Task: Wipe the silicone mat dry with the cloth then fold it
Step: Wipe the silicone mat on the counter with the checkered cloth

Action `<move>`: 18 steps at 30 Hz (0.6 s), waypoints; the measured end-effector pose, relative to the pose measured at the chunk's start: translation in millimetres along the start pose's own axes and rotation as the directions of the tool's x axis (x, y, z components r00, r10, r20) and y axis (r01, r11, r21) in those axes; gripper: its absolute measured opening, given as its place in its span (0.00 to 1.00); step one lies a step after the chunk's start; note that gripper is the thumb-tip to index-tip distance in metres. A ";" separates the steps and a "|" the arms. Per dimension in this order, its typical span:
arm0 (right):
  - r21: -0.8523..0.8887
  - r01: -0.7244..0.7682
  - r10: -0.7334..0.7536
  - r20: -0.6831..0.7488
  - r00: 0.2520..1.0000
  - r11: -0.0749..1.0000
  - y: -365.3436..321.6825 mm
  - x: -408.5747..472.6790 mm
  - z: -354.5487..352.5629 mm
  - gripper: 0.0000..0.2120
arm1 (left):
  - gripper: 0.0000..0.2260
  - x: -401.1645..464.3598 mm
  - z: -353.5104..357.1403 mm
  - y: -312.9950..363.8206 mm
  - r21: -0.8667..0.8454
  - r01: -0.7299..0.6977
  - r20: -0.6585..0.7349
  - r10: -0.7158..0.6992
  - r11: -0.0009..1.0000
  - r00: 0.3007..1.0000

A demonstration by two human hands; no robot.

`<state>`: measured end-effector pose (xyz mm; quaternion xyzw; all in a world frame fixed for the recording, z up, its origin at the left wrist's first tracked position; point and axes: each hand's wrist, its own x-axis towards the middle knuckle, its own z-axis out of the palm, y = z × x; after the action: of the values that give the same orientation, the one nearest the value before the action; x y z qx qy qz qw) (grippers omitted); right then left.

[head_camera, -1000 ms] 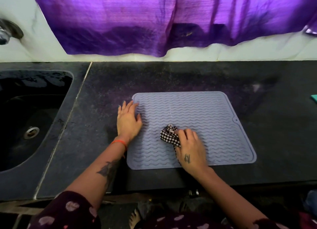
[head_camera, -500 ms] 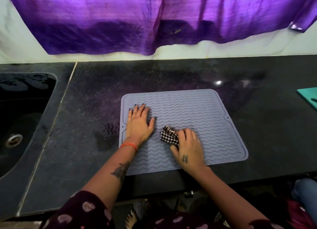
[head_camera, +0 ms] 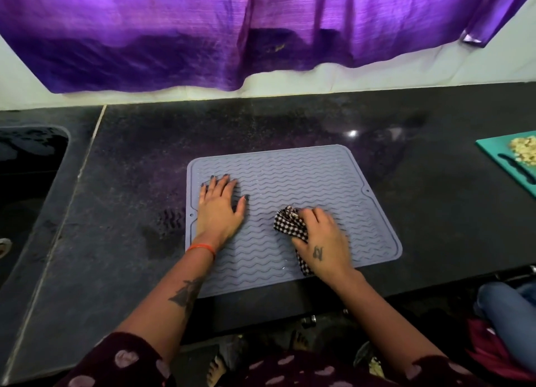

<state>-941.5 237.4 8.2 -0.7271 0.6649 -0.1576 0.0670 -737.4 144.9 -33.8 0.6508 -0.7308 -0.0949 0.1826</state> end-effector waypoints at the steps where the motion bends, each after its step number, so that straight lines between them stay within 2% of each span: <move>1: -0.014 -0.012 0.012 -0.012 1.000 1.000 2.1 -4.7 -0.6 0.23 | 0.25 -0.2 0.7 -1.0 -0.003 -0.002 0.000 0.002 1.000 1.000; 4: -0.001 -0.049 0.049 -0.031 0.998 0.999 9.7 -13.8 5.3 0.23 | 0.25 0.5 1.4 -3.1 -0.008 -0.010 -0.005 0.009 1.000 1.000; 8: -0.009 0.012 -0.012 -0.006 1.000 1.000 18.8 -6.1 -1.4 0.21 | 0.24 -0.5 1.8 -3.0 -0.001 -0.020 -0.006 0.020 1.000 1.000; 12: -0.016 -0.030 0.029 -0.046 0.999 0.999 30.3 -13.4 -2.6 0.22 | 0.28 -2.1 0.2 -2.7 -0.008 -0.023 0.001 0.023 1.000 1.000; 18: 0.026 0.025 -0.027 0.095 0.995 0.999 48.7 5.0 -16.0 0.20 | 0.29 -2.5 -0.8 -2.8 0.002 -0.022 0.008 0.022 1.000 1.000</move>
<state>-992.3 229.0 9.0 -0.7415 0.6494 -0.1319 0.1055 -734.2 147.0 -34.5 0.6424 -0.7389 -0.0948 0.1801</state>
